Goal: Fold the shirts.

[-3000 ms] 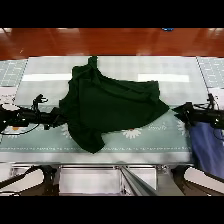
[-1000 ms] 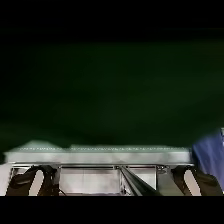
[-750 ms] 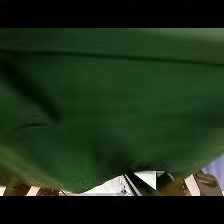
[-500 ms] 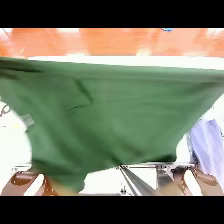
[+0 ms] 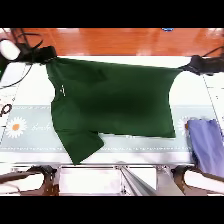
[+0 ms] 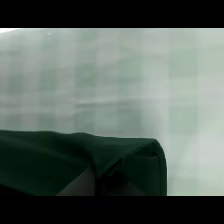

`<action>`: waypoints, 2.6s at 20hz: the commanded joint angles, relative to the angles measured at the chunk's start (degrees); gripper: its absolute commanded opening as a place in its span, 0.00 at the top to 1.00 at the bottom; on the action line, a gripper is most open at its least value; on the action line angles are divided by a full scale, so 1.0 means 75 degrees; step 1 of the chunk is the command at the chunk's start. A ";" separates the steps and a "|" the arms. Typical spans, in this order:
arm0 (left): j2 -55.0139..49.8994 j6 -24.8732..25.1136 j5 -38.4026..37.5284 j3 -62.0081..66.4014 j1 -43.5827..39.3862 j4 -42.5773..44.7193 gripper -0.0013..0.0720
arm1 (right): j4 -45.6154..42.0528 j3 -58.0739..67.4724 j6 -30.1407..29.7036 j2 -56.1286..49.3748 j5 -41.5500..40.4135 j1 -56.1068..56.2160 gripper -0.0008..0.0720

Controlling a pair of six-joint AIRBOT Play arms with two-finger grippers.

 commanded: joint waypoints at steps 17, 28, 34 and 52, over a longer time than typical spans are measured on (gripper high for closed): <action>-0.2681 0.2174 -0.4776 0.1964 0.0691 -0.1128 0.96 | -0.0137 0.1556 0.0189 -0.2789 0.2396 0.0032 0.95; -0.2693 0.2046 -0.4911 0.0903 0.0691 -0.1128 0.85 | -0.0189 0.0956 0.0251 -0.2812 0.2177 0.0032 0.65; -0.2069 0.1667 -0.5563 0.0781 0.0918 -0.0833 0.29 | -0.0245 0.0962 0.0522 -0.2197 0.2940 -0.0577 0.42; 0.3042 0.3430 -0.3459 -0.8317 0.4843 -0.4205 0.29 | 0.2340 -0.5939 -0.1652 0.2975 0.1486 -0.2133 0.42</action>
